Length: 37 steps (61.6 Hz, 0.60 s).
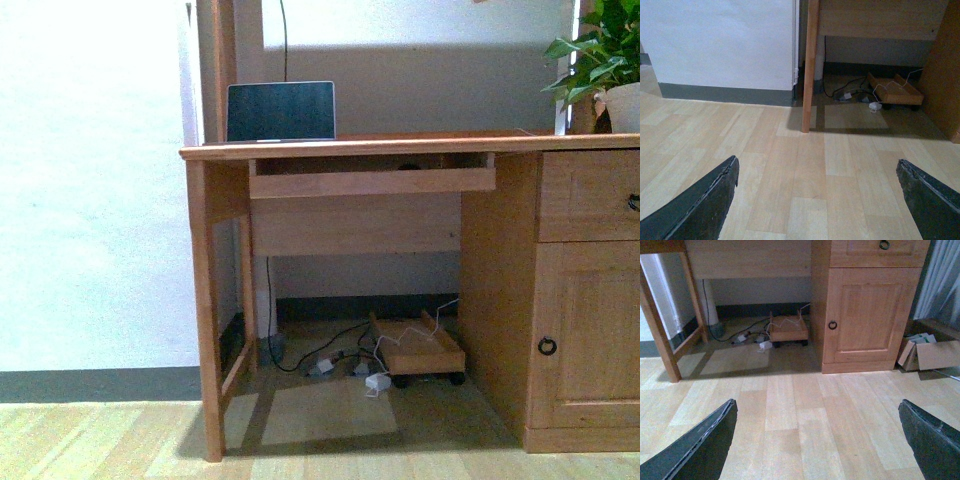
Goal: Place mouse
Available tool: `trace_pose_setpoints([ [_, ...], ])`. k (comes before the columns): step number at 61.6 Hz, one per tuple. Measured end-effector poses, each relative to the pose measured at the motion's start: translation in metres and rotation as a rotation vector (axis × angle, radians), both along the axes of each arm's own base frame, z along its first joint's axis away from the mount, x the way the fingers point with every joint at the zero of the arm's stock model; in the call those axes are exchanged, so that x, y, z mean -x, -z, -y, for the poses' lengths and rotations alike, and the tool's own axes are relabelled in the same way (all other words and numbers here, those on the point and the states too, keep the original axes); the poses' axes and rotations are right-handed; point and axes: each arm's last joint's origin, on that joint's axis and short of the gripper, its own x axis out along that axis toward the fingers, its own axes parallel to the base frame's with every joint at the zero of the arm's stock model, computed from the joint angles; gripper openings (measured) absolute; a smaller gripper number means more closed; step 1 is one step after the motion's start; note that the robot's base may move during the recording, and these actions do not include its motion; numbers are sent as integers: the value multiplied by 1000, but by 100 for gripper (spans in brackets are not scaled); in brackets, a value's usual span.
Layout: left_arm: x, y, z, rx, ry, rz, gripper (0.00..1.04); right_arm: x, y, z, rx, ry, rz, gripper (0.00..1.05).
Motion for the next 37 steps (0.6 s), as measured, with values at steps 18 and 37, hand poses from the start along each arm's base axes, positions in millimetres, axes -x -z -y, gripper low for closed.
trace_pose_setpoints([
  [18,0,0,0,0,0,0,97,0,0,0,0,0,0,97],
  [37,0,0,0,0,0,0,97,0,0,0,0,0,0,97],
])
